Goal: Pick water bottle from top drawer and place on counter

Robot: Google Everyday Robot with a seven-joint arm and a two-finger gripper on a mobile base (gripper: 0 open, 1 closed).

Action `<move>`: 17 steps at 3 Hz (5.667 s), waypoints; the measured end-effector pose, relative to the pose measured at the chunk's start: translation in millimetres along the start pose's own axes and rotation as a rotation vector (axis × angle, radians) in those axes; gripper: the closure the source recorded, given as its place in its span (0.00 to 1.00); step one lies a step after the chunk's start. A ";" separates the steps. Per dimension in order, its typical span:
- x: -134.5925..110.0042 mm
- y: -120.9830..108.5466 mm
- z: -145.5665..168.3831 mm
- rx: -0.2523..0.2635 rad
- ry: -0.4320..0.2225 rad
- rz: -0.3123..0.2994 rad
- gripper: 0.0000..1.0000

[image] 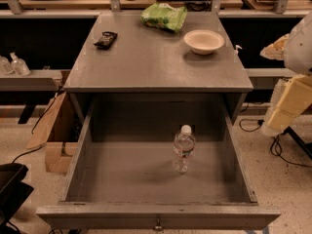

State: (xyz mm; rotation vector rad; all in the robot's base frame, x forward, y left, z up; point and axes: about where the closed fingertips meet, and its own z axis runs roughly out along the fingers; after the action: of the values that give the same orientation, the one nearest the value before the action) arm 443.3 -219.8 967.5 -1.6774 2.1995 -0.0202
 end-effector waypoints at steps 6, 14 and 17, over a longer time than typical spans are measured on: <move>-15.2 9.4 214.1 -0.059 -0.931 0.094 0.00; -103.6 21.1 235.6 -0.148 -1.017 0.111 1.00; -301.5 -88.4 86.6 0.027 -0.988 0.033 1.00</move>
Offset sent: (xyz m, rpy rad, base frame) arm 0.0381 -0.0143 -0.0743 0.7569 -0.3354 0.0973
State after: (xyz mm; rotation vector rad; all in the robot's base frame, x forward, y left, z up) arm 617.9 54.3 992.9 -1.2181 1.4450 0.6389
